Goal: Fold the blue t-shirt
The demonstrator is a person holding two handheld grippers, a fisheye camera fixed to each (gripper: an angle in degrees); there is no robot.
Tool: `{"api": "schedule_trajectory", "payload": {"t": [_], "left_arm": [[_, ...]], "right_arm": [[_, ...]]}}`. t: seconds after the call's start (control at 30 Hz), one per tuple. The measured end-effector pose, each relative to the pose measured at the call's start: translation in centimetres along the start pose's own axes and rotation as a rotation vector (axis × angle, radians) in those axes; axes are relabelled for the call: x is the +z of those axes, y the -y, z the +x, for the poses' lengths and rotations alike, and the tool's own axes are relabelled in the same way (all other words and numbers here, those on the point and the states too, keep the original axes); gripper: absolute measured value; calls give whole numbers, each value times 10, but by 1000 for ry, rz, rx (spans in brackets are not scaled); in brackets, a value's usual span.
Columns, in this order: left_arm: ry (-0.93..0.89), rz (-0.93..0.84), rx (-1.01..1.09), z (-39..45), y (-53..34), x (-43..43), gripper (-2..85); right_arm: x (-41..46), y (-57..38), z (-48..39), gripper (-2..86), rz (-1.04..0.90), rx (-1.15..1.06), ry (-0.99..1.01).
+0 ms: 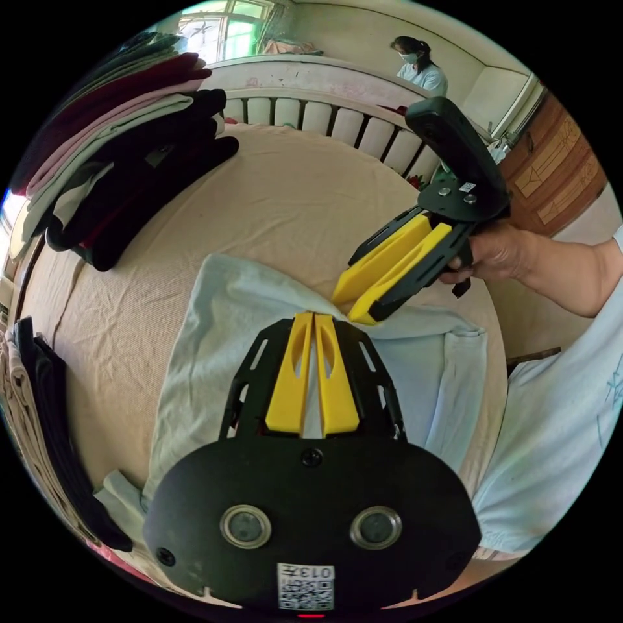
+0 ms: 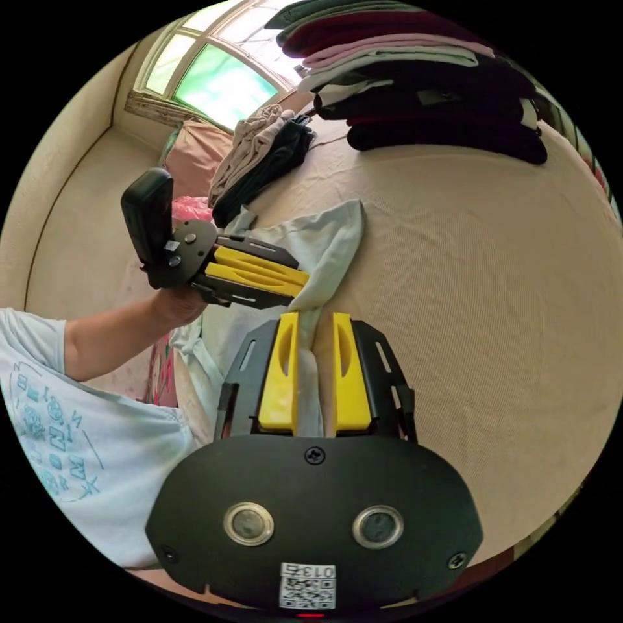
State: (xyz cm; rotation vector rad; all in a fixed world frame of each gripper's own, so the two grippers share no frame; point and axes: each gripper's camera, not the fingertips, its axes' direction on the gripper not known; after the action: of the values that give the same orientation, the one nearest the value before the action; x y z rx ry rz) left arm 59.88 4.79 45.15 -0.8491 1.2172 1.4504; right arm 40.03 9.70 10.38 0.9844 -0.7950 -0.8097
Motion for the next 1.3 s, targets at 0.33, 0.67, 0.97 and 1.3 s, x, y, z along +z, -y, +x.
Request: {"api": "schedule_trajectory", "payload": {"t": [0.33, 0.67, 0.97, 1.3], "left_arm": [[-12, 24, -11, -3, -2, 7, -2], [3, 22, 2, 1, -2, 17, -3], [6, 5, -24, 7, -4, 26, -3], [203, -74, -15, -11, 26, 41, -2]], "right_arm": [[-15, -1, 28, 87, -17, 53, 129], [13, 27, -18, 33, -84, -91, 28], [-64, -5, 1, 13, 221, 85, -308], [81, 1, -52, 1, -142, -110, -347]]}}
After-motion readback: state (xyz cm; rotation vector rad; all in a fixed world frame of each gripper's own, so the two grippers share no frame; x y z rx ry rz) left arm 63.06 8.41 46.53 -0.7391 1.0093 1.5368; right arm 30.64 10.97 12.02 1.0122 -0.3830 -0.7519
